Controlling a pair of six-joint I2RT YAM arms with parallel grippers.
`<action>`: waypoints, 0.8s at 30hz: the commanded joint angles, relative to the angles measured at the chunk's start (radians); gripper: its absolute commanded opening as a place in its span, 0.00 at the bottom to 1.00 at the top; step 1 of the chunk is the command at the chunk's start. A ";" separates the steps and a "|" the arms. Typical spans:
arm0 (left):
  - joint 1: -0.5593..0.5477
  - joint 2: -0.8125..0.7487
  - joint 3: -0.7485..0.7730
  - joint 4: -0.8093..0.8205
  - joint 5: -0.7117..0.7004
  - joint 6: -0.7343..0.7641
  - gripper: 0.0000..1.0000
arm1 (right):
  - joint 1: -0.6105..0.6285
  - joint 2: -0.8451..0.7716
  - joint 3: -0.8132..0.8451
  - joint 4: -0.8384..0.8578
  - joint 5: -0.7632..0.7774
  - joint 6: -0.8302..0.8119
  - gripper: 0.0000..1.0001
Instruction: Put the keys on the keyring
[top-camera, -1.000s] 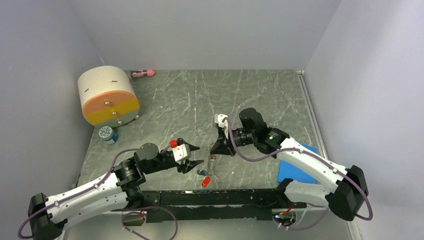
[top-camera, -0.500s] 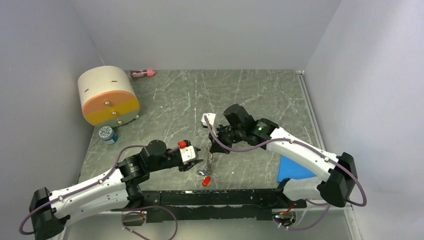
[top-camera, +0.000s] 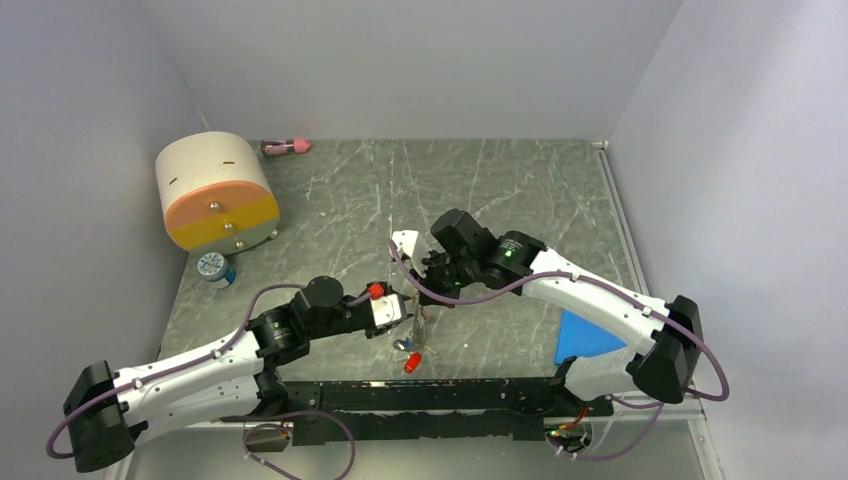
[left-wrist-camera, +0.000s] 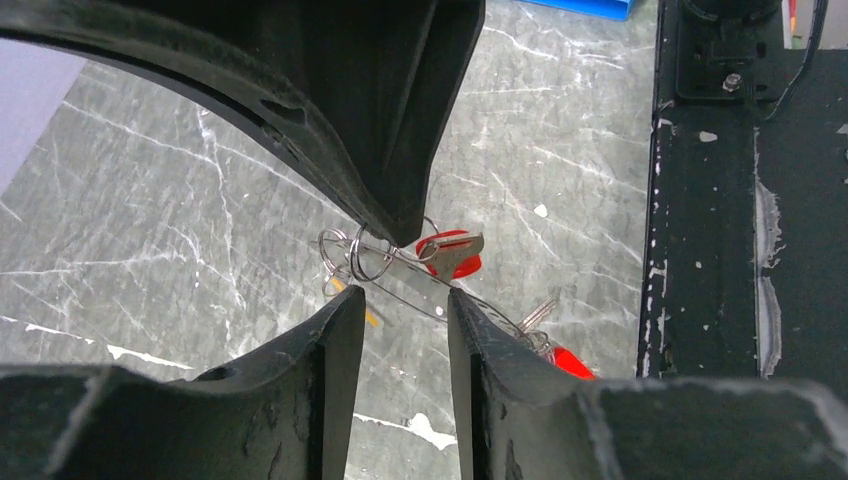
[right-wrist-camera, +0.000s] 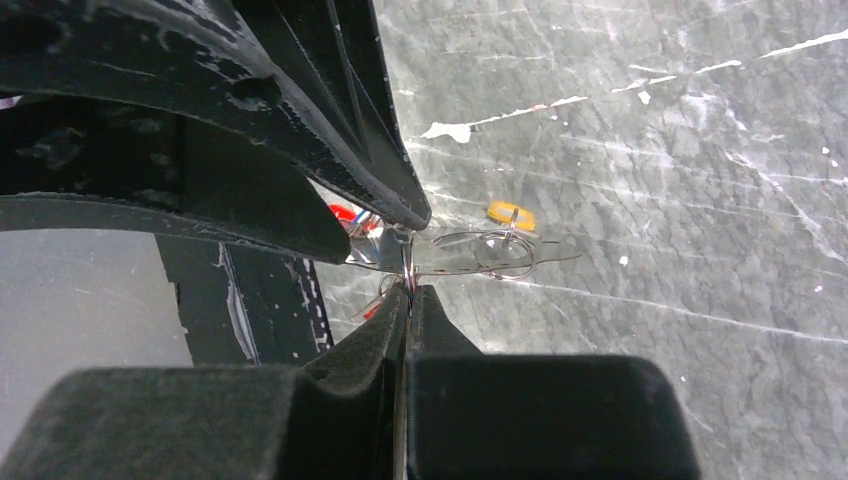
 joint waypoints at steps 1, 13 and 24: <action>-0.003 0.013 0.042 0.040 -0.021 0.026 0.41 | 0.014 -0.009 0.011 -0.116 0.054 -0.023 0.00; -0.003 0.019 0.042 0.101 -0.013 0.031 0.35 | 0.024 -0.056 0.006 -0.083 0.017 -0.043 0.00; -0.003 0.053 0.014 0.215 0.073 0.002 0.34 | 0.027 -0.077 -0.018 -0.046 0.011 -0.047 0.00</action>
